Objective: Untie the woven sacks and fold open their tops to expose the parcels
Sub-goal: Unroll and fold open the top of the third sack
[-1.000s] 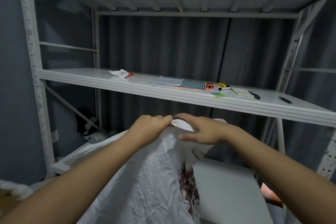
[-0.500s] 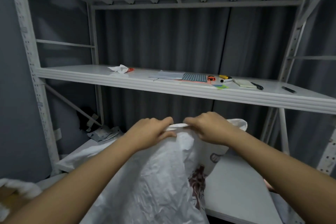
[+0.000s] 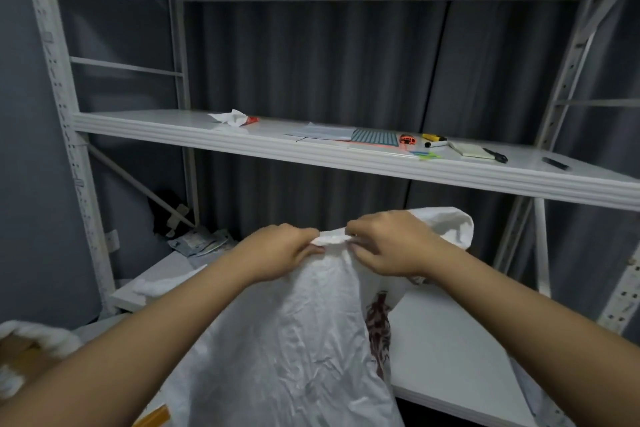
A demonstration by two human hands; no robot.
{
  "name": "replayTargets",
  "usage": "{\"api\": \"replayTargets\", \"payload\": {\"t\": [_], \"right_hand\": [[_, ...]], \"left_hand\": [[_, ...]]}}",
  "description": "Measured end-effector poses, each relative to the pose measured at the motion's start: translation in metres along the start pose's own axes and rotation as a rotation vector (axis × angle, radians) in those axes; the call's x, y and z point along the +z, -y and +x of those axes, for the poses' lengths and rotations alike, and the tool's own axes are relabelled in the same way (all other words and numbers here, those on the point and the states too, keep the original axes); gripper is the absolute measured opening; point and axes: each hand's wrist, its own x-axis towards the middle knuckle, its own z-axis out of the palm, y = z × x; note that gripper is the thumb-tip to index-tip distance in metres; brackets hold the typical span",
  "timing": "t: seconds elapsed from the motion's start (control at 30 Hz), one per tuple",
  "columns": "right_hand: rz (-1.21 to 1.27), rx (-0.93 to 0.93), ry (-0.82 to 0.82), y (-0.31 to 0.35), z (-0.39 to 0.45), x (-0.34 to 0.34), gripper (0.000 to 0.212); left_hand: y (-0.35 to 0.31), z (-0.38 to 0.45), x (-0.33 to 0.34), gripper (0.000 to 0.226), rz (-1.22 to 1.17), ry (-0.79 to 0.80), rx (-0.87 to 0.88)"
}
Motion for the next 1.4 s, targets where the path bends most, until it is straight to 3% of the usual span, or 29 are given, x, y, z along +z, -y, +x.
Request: {"api": "replayTargets", "payload": {"t": [0.07,0.1,0.17,0.23,0.3,0.4,0.47,0.53,0.6,0.67,0.73,0.8,0.87,0.93,1.03,1.27,1.4], "right_hand": [[0.35,0.117,0.207,0.006,0.003,-0.004,0.026],[0.436,0.127,0.256,0.009,0.004,-0.002,0.025],[0.202,0.054,0.223,0.011,0.001,0.002,0.019],[-0.19,0.0,0.124,0.008,-0.005,0.007,0.022],[-0.25,-0.014,0.106,0.006,-0.012,0.012,0.025],[0.201,0.078,0.214,0.013,-0.014,0.01,0.035],[0.267,0.062,0.194,0.014,-0.015,0.016,0.029],[-0.015,-0.009,0.013,0.012,-0.016,0.025,0.009],[-0.133,-0.01,-0.022,0.011,-0.023,0.028,0.021],[-0.043,-0.06,0.012,0.016,-0.027,0.028,0.016],[0.35,0.114,0.226,0.027,-0.028,0.027,0.024],[0.567,0.177,0.245,0.033,-0.027,0.033,0.026],[0.586,0.23,0.19,0.029,-0.027,0.037,0.032],[0.67,0.313,0.191,0.017,-0.029,0.042,0.037],[0.769,0.364,0.24,0.003,-0.035,0.046,0.04],[0.769,0.3,0.36,-0.008,-0.032,0.03,0.034],[0.719,0.267,0.268,-0.001,-0.026,0.024,0.038]], "left_hand": [[-0.011,-0.002,0.006,0.018,0.258,-0.097,0.049],[-0.012,-0.003,0.011,0.021,0.275,-0.125,0.066],[-0.01,-0.005,0.012,0.026,0.141,-0.113,0.043],[-0.003,-0.008,0.011,0.029,-0.239,0.019,-0.03],[0.0,-0.008,0.015,0.027,-0.407,0.088,-0.007],[-0.01,-0.008,0.023,0.018,0.027,-0.044,0.078],[-0.013,-0.008,0.03,0.022,0.084,-0.077,0.077],[-0.009,-0.01,0.033,0.03,-0.205,0.03,0.013],[-0.005,-0.012,0.034,0.03,-0.481,0.074,-0.001],[-0.005,-0.014,0.038,0.027,-0.316,0.017,0.058],[-0.012,-0.016,0.042,0.023,-0.022,-0.11,0.134],[-0.016,-0.019,0.045,0.035,0.057,-0.192,0.198],[-0.018,-0.023,0.043,0.052,-0.035,-0.239,0.148],[-0.016,-0.03,0.043,0.053,-0.192,-0.301,0.015],[-0.014,-0.045,0.048,0.054,-0.143,-0.29,-0.039],[0.0,-0.041,0.038,0.023,0.076,-0.176,0.012],[0.021,-0.028,0.018,0.014,0.015,-0.252,-0.04]]}}
